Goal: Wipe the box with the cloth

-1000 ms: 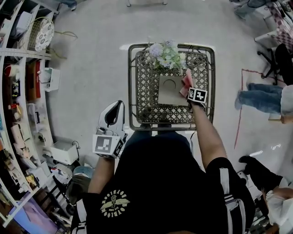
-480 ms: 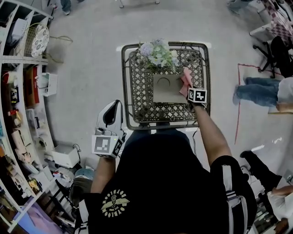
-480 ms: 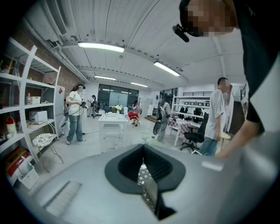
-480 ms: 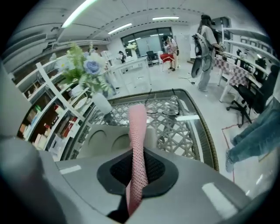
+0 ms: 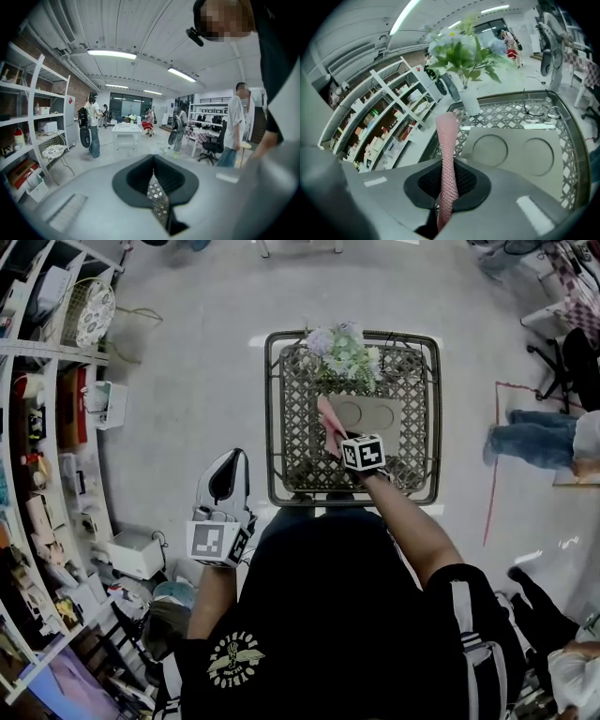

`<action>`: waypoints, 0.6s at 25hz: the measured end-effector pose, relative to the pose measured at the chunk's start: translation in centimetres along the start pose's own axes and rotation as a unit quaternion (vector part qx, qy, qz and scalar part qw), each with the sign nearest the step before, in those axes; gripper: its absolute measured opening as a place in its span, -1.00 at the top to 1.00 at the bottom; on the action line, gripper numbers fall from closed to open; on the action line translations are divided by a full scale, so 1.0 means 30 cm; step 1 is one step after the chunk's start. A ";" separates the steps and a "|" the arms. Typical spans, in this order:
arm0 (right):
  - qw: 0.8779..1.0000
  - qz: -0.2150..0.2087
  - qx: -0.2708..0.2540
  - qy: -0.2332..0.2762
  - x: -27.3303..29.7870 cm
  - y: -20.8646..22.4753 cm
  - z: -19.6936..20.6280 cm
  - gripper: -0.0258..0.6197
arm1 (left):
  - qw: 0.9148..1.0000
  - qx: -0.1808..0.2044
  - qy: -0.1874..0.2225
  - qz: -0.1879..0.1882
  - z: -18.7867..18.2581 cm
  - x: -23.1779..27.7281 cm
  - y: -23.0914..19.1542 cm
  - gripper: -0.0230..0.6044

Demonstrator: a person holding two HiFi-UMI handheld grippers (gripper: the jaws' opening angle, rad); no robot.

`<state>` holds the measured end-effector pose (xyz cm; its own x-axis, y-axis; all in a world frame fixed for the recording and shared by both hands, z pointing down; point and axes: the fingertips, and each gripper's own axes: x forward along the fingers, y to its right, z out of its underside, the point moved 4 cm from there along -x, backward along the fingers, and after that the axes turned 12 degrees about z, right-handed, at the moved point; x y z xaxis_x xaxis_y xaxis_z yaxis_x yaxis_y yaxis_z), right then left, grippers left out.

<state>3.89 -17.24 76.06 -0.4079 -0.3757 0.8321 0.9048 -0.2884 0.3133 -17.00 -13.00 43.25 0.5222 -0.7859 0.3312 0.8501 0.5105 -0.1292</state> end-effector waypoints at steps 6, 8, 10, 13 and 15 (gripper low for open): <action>0.997 0.048 -0.041 -0.034 0.099 0.017 0.043 0.87 | 1.000 -0.009 -0.009 -0.017 0.034 -0.054 -0.035 0.93; 0.995 0.061 -0.059 -0.043 0.116 0.036 0.056 0.87 | 1.000 -0.010 -0.011 -0.018 0.040 -0.060 -0.040 0.93; 0.994 0.066 -0.068 -0.046 0.130 0.053 0.076 0.87 | 1.000 -0.010 -0.011 -0.018 0.056 -0.062 -0.036 0.93; 0.994 0.074 -0.071 -0.048 0.129 0.071 0.084 0.87 | 1.000 -0.007 -0.008 -0.017 0.057 -0.061 -0.033 0.93; 0.993 0.079 -0.075 -0.049 0.116 0.079 0.080 0.87 | 1.000 -0.005 -0.007 -0.016 0.040 -0.059 -0.034 0.93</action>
<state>4.90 -17.12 80.81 -0.2414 -0.3420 0.9082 0.9254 -0.3628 0.1094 -18.86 -11.71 43.91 0.4946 -0.7965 0.3478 0.8666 0.4821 -0.1284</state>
